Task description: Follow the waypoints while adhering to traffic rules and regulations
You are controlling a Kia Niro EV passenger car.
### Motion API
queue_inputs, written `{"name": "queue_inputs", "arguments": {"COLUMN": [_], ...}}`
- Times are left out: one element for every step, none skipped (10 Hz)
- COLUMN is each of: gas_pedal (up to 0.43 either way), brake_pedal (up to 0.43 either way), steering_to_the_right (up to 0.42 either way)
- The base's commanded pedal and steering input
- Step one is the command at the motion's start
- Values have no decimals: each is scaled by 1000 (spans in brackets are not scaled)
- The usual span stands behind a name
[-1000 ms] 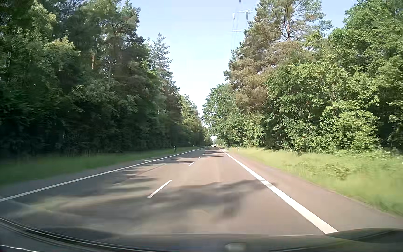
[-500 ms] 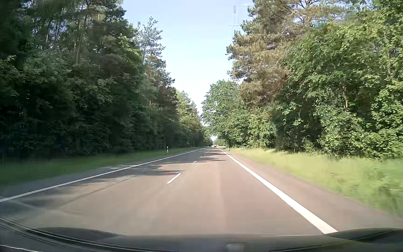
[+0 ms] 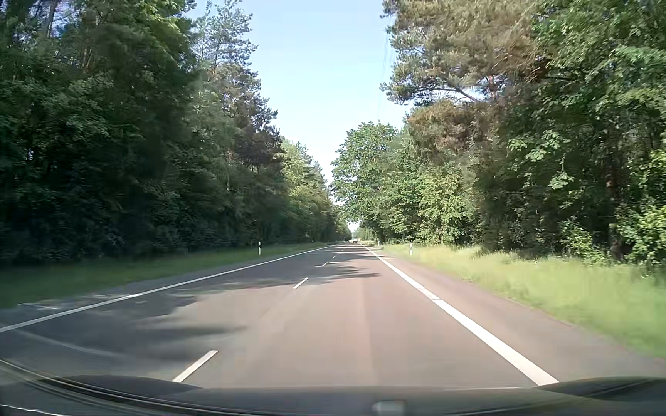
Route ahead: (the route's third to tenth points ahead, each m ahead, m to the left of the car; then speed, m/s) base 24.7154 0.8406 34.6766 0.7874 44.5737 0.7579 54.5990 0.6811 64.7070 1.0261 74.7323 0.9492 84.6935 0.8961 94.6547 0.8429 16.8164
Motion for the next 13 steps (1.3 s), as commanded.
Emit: {"name": "queue_inputs", "arguments": {"gas_pedal": [130, 130, 130, 130, 130, 130, 130, 130, 130, 130, 130, 130, 130], "brake_pedal": [30, 30, 30, 30, 30, 24, 30, 30, 30, 30, 30, 30, 30], "steering_to_the_right": [0, 0, 0, 0, 0, 0, 0, 0, 0, 0, 0, 0, 0]}}
